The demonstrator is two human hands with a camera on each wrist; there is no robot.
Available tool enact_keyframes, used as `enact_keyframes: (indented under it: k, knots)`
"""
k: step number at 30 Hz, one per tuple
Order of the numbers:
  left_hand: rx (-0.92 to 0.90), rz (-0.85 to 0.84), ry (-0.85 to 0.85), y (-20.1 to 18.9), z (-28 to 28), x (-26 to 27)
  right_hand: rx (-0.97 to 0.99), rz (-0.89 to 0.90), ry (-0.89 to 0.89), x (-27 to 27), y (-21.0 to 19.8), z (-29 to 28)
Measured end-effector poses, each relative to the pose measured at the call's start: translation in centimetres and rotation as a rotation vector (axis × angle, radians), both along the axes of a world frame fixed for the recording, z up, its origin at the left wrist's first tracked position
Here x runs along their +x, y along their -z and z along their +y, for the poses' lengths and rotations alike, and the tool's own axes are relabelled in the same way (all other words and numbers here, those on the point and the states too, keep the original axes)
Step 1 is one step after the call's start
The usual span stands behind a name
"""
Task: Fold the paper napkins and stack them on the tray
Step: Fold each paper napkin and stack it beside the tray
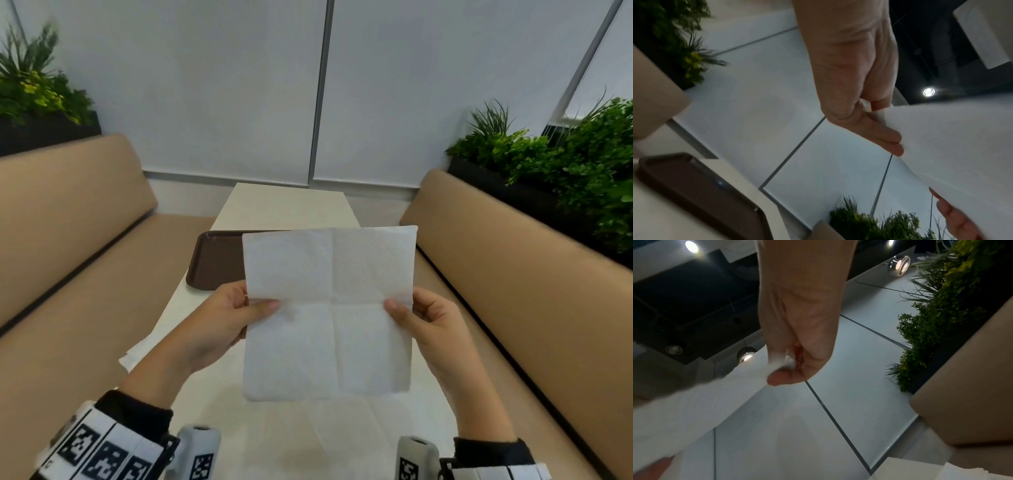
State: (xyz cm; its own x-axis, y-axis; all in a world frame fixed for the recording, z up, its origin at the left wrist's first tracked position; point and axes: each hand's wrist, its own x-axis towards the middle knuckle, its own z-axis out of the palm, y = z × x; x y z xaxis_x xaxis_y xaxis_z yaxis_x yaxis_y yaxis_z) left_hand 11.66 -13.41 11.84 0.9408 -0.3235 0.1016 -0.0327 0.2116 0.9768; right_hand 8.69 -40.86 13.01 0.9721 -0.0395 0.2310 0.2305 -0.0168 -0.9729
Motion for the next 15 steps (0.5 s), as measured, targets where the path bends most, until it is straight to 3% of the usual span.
enact_keyframes:
  k: [7, 12, 15]
  knots:
    - [-0.014, -0.119, -0.051, -0.8, 1.4, -0.6, -0.082, -0.123, -0.029, 0.2, 0.4, -0.2]
    - [0.127, -0.137, -0.151, -0.1, 2.0, -0.7, -0.044, -0.07, -0.019, 0.4, 1.6, -0.6]
    - [0.106, -0.111, -0.16, -0.2, 1.7, -0.7, -0.039, -0.028, -0.009, 0.6, 2.4, -0.4]
